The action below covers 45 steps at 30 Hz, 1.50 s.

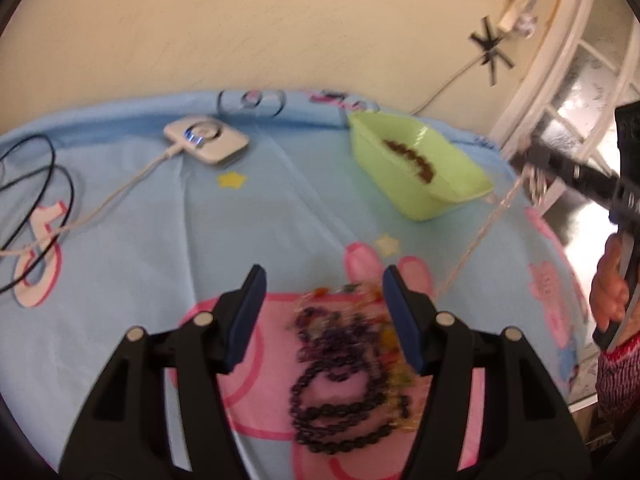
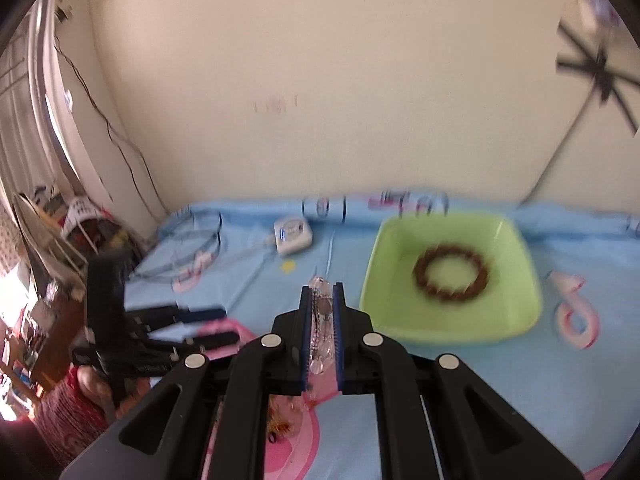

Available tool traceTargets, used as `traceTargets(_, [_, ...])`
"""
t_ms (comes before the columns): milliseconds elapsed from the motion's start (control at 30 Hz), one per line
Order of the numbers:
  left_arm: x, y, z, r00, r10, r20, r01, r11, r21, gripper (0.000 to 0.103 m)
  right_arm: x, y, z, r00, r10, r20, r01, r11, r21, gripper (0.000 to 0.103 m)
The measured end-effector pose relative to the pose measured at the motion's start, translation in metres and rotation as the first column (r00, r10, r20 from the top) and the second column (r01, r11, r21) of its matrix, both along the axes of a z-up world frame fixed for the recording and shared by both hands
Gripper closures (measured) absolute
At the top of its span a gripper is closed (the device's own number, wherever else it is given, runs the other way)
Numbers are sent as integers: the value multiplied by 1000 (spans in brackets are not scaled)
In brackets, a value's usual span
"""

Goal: Organize jewelry
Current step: 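Grasp the clear crystal strand with the right gripper and lift it, then carry the crystal strand to the green tray and release it with the right gripper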

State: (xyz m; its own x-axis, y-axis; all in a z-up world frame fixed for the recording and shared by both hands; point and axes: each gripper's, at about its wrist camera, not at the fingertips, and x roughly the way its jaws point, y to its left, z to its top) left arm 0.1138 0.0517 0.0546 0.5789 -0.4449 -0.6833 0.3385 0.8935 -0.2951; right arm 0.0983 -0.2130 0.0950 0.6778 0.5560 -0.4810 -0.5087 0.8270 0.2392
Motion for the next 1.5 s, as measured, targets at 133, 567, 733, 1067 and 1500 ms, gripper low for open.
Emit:
traceTargets(133, [-20, -24, 34, 993, -84, 85, 87, 996, -34, 27, -15, -4, 41, 997, 2, 74, -3, 1000, 4, 103])
traceTargets(567, [-31, -125, 52, 955, -222, 195, 216, 975, 53, 26, -71, -7, 121, 969, 9, 245, -18, 999, 37, 103])
traceTargets(733, [-18, -126, 49, 960, -226, 166, 227, 974, 12, 88, -89, -13, 147, 954, 4, 299, -18, 999, 42, 103])
traceTargets(1067, [-1, -132, 131, 946, -221, 237, 231, 973, -14, 98, -93, -38, 187, 918, -72, 390, 50, 997, 67, 103])
traceTargets(1500, [91, -172, 96, 974, -215, 68, 216, 976, -15, 98, 11, -78, 95, 976, -134, 173, 119, 988, 95, 103])
